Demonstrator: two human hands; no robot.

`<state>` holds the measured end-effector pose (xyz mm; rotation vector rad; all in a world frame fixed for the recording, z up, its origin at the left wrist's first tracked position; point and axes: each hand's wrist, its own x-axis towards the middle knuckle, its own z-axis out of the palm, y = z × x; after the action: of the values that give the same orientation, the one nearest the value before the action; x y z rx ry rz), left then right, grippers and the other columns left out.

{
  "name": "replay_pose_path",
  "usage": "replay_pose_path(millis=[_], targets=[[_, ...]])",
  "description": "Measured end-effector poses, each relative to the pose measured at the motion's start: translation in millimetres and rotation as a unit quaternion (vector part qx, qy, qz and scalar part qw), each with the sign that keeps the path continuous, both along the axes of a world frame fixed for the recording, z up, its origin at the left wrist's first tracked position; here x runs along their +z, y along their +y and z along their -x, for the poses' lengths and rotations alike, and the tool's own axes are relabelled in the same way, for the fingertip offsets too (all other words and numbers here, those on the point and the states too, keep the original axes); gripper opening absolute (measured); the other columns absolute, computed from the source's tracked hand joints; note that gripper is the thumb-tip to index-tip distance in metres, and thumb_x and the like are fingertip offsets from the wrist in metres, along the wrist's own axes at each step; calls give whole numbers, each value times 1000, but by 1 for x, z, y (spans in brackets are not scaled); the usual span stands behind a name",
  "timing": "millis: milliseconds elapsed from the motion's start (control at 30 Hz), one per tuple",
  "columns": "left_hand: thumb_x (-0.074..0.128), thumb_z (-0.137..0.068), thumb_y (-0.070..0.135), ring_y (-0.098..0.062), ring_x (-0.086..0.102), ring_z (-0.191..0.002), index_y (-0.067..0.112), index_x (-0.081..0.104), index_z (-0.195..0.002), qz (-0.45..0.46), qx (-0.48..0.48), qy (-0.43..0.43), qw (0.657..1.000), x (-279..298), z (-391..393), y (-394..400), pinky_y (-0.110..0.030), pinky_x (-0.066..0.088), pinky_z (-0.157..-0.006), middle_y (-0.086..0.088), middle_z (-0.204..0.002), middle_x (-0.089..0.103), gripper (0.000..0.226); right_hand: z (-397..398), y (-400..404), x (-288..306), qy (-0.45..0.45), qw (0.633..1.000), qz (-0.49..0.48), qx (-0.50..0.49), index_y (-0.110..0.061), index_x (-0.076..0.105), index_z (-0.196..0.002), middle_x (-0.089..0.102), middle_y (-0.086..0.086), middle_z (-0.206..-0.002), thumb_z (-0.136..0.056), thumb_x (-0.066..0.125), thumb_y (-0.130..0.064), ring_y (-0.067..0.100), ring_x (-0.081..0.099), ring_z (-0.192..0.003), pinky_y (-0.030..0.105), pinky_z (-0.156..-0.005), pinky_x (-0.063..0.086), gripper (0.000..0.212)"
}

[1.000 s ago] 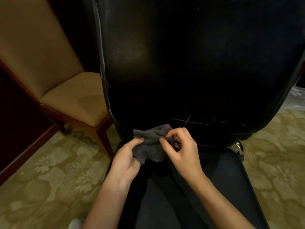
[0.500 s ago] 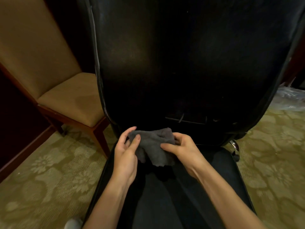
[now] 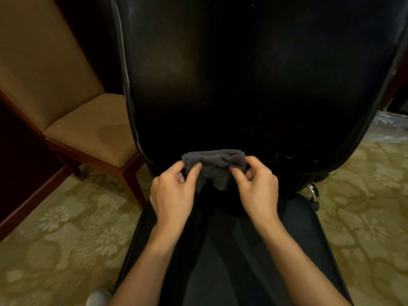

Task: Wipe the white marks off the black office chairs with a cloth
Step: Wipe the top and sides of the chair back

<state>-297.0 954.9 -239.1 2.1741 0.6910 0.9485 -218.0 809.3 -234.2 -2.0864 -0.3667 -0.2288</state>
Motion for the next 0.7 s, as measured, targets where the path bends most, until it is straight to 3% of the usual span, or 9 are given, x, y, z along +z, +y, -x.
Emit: replay_pose_path(millis=[67,167,267,333,433,567,700], targets=[[63,-95,45,-8,50,-42,31,49,-68,58,-22,-5,998,6,-7,-7,-38,49,-55,2,-46,50,33,-1,1,8,81,992,-98,28,-27,64,-91,61,0,-59,-92,66,-30,13,63,-56,38,-60,53,4],[59,-99,34,-10,63,-43,25,59,-97,168,-58,-21,984,18,-20,-17,-38,57,-64,8,-62,70,9,1,5,16,183,950,-249,37,-22,65,-98,73,5,-76,-93,66,-22,14,73,-70,34,-66,58,5],[58,-100,32,-9,66,-49,23,59,-103,177,-49,-33,983,22,-31,-28,-35,58,-68,8,-75,74,9,3,9,13,211,923,-321,7,-18,65,-103,74,6,-82,-92,69,-23,14,74,-80,35,-71,60,13],[56,-100,37,-10,69,-60,23,58,-100,101,-27,-25,994,14,-36,-31,-39,58,-69,7,-78,73,14,0,10,10,207,920,-331,-15,-17,63,-105,74,6,-82,-94,68,-23,14,74,-80,37,-73,61,14],[55,-99,41,-11,70,-69,18,58,-98,11,-18,-16,1000,1,-44,-32,-41,58,-65,5,-78,71,22,-4,10,7,147,944,-288,-64,-17,60,-104,72,4,-76,-94,67,-26,11,73,-73,41,-73,62,15],[63,-98,30,-2,70,-67,11,61,-100,53,-45,-114,991,2,-57,-40,-26,58,-59,4,-76,69,19,-9,9,11,72,949,-298,-74,-27,56,-96,71,3,-79,-95,66,-23,9,73,-72,36,-70,60,10],[66,-95,24,-3,71,-68,13,57,-93,85,-42,-103,990,-25,-67,-46,-34,60,-58,4,-75,69,15,-17,14,-14,139,925,-332,-123,-19,55,-91,72,7,-78,-93,66,-13,15,74,-73,40,-74,61,12]])
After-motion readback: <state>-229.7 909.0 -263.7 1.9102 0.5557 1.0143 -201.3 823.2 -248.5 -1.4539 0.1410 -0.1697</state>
